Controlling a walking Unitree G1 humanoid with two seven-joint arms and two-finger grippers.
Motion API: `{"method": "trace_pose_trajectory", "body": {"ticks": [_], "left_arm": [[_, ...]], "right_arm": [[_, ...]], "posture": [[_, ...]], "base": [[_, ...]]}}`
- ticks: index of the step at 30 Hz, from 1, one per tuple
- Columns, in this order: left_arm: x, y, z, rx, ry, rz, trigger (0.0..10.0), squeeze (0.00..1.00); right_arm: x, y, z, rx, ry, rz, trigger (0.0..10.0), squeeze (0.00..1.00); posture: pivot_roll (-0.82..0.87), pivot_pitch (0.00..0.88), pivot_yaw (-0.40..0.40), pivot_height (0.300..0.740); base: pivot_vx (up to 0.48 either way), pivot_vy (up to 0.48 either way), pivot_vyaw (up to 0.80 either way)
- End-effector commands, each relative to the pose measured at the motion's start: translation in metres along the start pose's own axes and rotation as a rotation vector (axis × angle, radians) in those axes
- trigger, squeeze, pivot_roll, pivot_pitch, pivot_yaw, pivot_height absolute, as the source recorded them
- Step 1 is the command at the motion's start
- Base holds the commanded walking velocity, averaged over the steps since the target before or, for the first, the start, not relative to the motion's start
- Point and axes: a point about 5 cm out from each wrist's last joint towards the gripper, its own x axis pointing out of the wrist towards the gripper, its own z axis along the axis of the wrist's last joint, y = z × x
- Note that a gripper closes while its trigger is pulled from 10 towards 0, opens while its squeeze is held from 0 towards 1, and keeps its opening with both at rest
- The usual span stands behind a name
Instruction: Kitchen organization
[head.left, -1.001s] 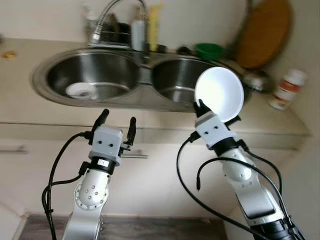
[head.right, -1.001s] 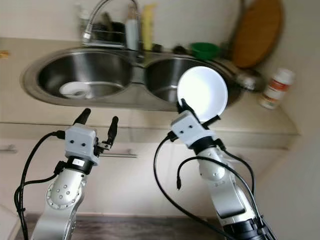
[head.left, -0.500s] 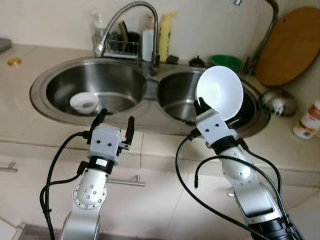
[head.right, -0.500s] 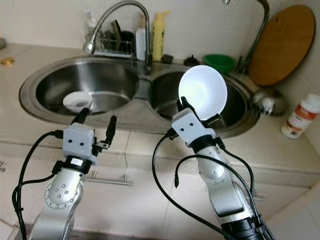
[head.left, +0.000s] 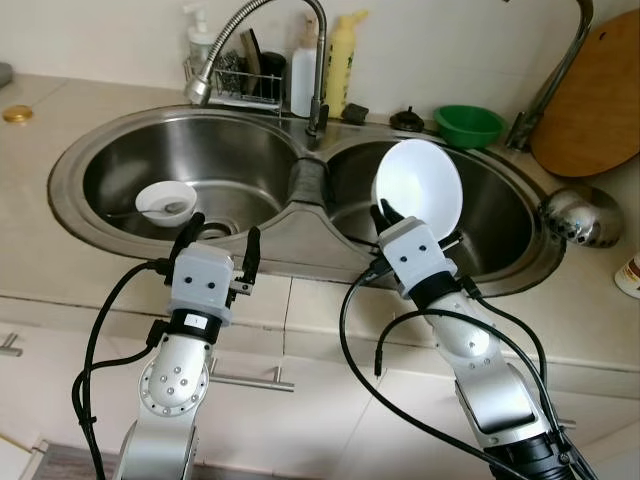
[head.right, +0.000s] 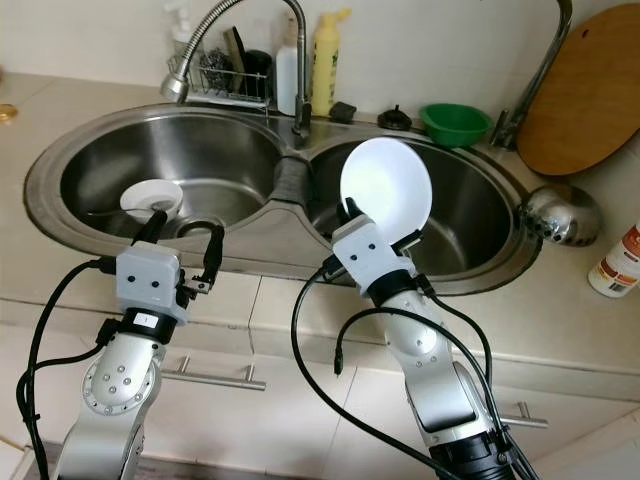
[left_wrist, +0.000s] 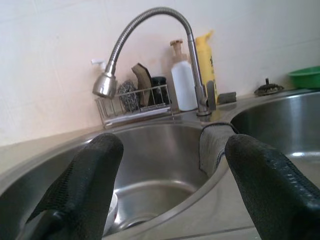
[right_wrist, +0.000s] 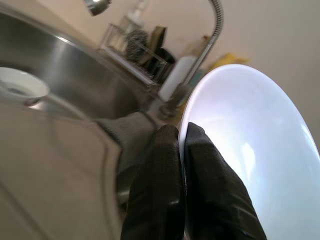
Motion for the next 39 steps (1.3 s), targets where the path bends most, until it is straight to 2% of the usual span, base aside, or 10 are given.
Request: {"method": "trace_pose_trajectory", "body": {"ticks": [1, 14, 15, 16, 22, 26, 27, 28, 29, 39], "left_arm": [[0.001, -0.003, 0.001, 0.000, -0.009, -0.013, 10.0, 0.00], [0.004, -0.005, 0.002, 0.002, -0.023, -0.008, 10.0, 0.00], [0.005, -0.005, 0.002, 0.003, -0.024, -0.007, 10.0, 0.00], [0.004, -0.005, 0.002, 0.004, -0.025, -0.006, 10.0, 0.00], [0.004, -0.006, 0.002, 0.006, -0.028, 0.002, 10.0, 0.00], [0.003, -0.006, 0.002, 0.005, -0.026, 0.002, 10.0, 0.00], [0.003, -0.006, 0.002, 0.004, -0.025, 0.001, 10.0, 0.00], [0.003, -0.007, 0.001, 0.003, -0.024, 0.000, 10.0, 0.00], [0.003, -0.007, 0.001, 0.003, -0.022, -0.001, 10.0, 0.00], [0.003, -0.008, 0.001, -0.002, -0.018, -0.005, 10.0, 0.00]], "right_arm": [[0.008, -0.002, -0.010, 0.057, 0.066, 0.043, 0.0, 0.00], [0.066, -0.020, -0.038, 0.128, 0.344, 0.165, 0.0, 0.00], [0.070, -0.023, -0.044, 0.129, 0.392, 0.174, 3.3, 0.00], [0.072, -0.022, -0.050, 0.144, 0.432, 0.188, 10.0, 0.00], [0.069, -0.022, -0.073, 0.249, 0.605, 0.205, 10.0, 0.00], [0.068, -0.025, -0.078, 0.263, 0.632, 0.191, 10.0, 0.00], [0.068, -0.026, -0.078, 0.267, 0.638, 0.181, 10.0, 0.40], [0.068, -0.028, -0.079, 0.272, 0.641, 0.173, 10.0, 0.89], [0.069, -0.030, -0.079, 0.275, 0.641, 0.168, 10.0, 1.00], [0.074, -0.043, -0.072, 0.304, 0.574, 0.086, 10.0, 1.00]], "posture": [[0.09, 0.000, -0.078, 0.740], [0.13, 0.000, -0.093, 0.740], [0.14, 0.000, -0.097, 0.740], [0.14, 0.000, -0.099, 0.740], [0.15, 0.000, -0.107, 0.740], [0.15, 0.000, -0.107, 0.740], [0.15, 0.000, -0.107, 0.740], [0.14, 0.000, -0.104, 0.740], [0.14, 0.000, -0.103, 0.740], [0.13, 0.000, -0.099, 0.740]], "base": [[0.000, 0.000, 0.00], [0.000, 0.000, 0.00], [0.000, 0.000, 0.00], [0.000, 0.000, 0.00], [0.000, 0.000, 0.00], [0.000, 0.000, 0.00], [0.000, 0.000, 0.00], [0.000, 0.000, 0.00], [0.000, 0.000, 0.00], [0.000, 0.000, 0.00]]}}
